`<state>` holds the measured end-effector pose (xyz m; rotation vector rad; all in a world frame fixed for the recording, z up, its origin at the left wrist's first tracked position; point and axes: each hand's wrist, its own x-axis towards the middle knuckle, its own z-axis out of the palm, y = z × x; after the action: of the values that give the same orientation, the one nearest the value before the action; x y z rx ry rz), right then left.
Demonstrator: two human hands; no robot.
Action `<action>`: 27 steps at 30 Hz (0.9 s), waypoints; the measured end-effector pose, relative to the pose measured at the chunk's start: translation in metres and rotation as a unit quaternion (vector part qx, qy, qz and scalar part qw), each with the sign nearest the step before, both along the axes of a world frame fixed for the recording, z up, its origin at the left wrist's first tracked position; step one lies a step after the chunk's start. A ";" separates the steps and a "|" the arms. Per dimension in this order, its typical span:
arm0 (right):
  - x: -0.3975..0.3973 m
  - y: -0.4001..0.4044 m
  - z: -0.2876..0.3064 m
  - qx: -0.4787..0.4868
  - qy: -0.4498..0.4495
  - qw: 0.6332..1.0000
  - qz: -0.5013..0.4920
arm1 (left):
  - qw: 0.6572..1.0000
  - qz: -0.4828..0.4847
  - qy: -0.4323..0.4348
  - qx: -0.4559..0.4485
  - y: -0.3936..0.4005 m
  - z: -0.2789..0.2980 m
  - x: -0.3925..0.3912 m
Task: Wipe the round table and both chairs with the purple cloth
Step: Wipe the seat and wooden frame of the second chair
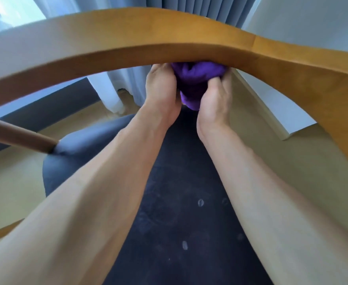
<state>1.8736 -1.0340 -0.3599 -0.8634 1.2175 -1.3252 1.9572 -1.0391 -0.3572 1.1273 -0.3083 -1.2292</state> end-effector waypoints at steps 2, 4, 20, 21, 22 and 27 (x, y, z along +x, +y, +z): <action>0.001 -0.004 0.001 -0.013 0.015 1.000 -0.006 | 1.000 0.007 0.013 0.001 -0.006 0.003 0.004; 0.000 -0.003 -0.005 -0.002 0.060 0.998 0.014 | 0.999 -0.013 -0.017 0.025 -0.009 -0.003 0.002; -0.018 0.098 0.001 0.089 0.054 0.995 -0.006 | 0.994 -0.043 0.088 0.058 0.089 0.009 -0.020; -0.019 0.108 0.004 0.090 0.041 0.995 -0.015 | 0.991 -0.053 0.105 0.065 0.100 0.013 -0.021; -0.020 0.119 0.008 0.089 0.027 0.995 -0.020 | 0.988 -0.062 0.120 0.070 0.111 0.016 -0.023; -0.032 0.173 0.035 0.076 -0.024 0.996 -0.028 | 0.983 -0.092 0.143 0.070 0.161 0.039 -0.031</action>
<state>1.8414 -0.8610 -0.3249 -0.6901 1.2941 -1.2737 1.9266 -0.8778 -0.3183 1.0401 -0.1098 -1.5767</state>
